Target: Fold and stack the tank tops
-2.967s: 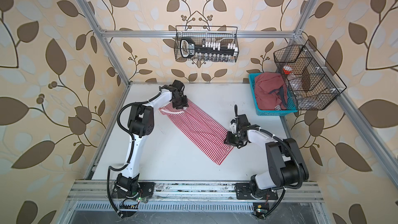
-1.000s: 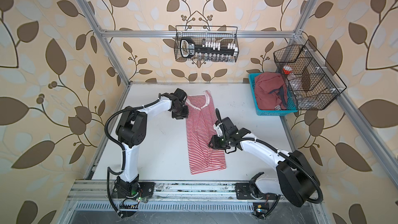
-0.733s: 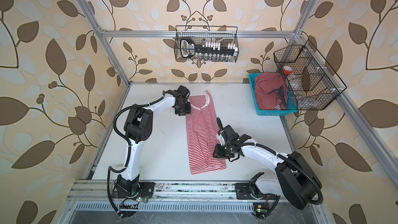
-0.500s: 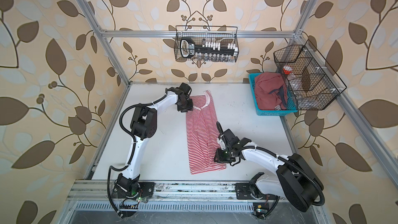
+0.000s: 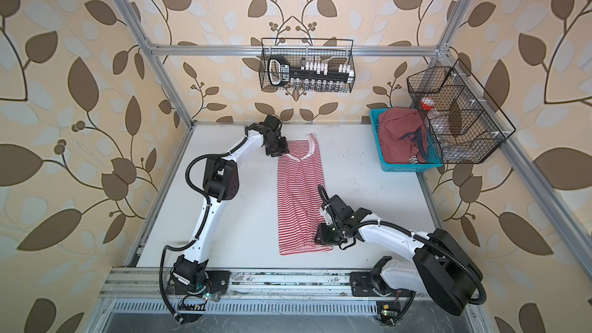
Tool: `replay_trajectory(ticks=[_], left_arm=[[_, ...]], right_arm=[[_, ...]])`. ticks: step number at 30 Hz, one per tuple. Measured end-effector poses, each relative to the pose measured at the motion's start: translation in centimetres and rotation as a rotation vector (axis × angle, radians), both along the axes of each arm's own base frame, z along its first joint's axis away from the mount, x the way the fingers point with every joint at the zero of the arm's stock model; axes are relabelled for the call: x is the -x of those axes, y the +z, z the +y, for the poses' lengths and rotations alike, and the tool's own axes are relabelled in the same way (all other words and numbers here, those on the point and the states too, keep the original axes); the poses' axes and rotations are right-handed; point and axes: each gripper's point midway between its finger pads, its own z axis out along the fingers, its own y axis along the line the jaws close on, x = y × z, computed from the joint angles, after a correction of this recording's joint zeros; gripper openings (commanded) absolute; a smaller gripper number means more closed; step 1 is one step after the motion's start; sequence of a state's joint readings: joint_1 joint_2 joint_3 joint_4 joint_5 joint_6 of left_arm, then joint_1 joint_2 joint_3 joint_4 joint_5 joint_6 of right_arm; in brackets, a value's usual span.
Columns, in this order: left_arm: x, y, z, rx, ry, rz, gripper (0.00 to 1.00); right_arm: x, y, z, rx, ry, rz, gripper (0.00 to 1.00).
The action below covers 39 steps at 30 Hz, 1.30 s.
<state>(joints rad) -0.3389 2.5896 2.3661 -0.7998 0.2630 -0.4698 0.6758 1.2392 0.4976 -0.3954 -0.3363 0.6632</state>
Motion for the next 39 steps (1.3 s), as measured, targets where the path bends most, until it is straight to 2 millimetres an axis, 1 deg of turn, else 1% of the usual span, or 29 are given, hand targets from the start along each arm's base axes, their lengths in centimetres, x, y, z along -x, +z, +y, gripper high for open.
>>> replay_trajectory(ticks=[3,7,9,10,12,14,15,17,18,19,20,21,22,23,24,25,26,27,28,29,31,34,37,39], left_arm=[[-0.3,0.3,0.1,0.016,-0.001,-0.008,0.44],[-0.9,0.7,0.9,0.027,0.006,-0.017,0.47],[-0.9,1.2,0.9,0.028,-0.002,-0.029,0.48],[-1.0,1.8,1.1,0.029,-0.002,-0.038,0.48],[-1.0,3.8,1.5,0.034,-0.003,-0.065,0.48],[-0.6,7.1,1.9,0.040,-0.004,-0.107,0.49],[0.0,9.1,2.1,0.044,-0.006,-0.129,0.50],[2.2,13.2,2.8,0.051,-0.005,-0.169,0.50],[3.8,15.2,3.2,0.056,-0.004,-0.192,0.50],[5.9,17.2,3.8,0.064,0.000,-0.212,0.51],[7.7,18.5,4.2,0.071,0.006,-0.225,0.51],[10.1,19.8,4.7,0.078,0.010,-0.238,0.51],[12.5,20.6,5.2,0.086,0.019,-0.244,0.51],[14.4,20.9,5.4,0.093,0.024,-0.246,0.51],[16.5,20.9,5.5,0.100,0.025,-0.241,0.51],[18.6,20.4,5.3,0.106,0.018,-0.232,0.52],[20.5,19.5,4.9,0.108,0.006,-0.209,0.52],[22.5,18.1,4.3,0.105,-0.014,-0.176,0.52],[24.7,16.3,3.5,0.099,-0.040,-0.130,0.52],[26.3,14.8,3.2,0.088,-0.057,-0.093,0.51],[29.8,11.3,2.4,0.055,-0.097,0.003,0.52],[33.6,7.5,2.3,0.007,-0.123,0.110,0.52],[36.3,4.8,2.4,-0.020,-0.124,0.177,0.53],[37.7,3.4,2.3,-0.029,-0.126,0.207,0.54]], right_arm=[[-0.1,0.1,0.7,-0.021,-0.004,-0.004,0.38],[0.3,0.1,1.9,-0.042,0.012,-0.001,0.38],[0.4,0.3,2.5,-0.052,0.021,-0.001,0.38],[0.5,0.5,2.7,-0.058,0.026,-0.002,0.38],[0.5,0.8,3.2,-0.066,0.034,-0.008,0.39],[0.3,1.5,3.6,-0.078,0.040,-0.024,0.40],[0.1,2.2,3.7,-0.087,0.041,-0.038,0.40],[-0.3,3.6,3.8,-0.101,0.037,-0.075,0.42],[-0.5,4.4,3.8,-0.105,0.033,-0.098,0.42],[-0.8,5.1,3.6,-0.107,0.029,-0.121,0.43],[-0.9,5.6,3.4,-0.104,0.024,-0.140,0.44],[-1.0,6.0,3.1,-0.098,0.020,-0.155,0.44],[-0.9,6.1,2.6,-0.085,0.014,-0.163,0.44],[-0.8,6.0,2.2,-0.072,0.009,-0.162,0.44],[-0.8,5.9,1.7,-0.056,0.000,-0.161,0.45],[-0.8,5.6,1.2,-0.043,-0.008,-0.159,0.45],[-0.7,5.3,0.6,-0.030,-0.018,-0.154,0.45],[-0.6,4.7,0.0,-0.014,-0.028,-0.143,0.45],[-0.3,4.2,-0.6,0.005,-0.035,-0.131,0.45],[-0.1,3.7,-1.1,0.020,-0.041,-0.121,0.45],[0.3,2.9,-1.9,0.050,-0.046,-0.101,0.46],[0.3,2.4,-2.6,0.066,-0.054,-0.092,0.45],[0.4,1.8,-3.0,0.073,-0.060,-0.087,0.44],[0.6,1.2,-3.1,0.079,-0.059,-0.080,0.43]])
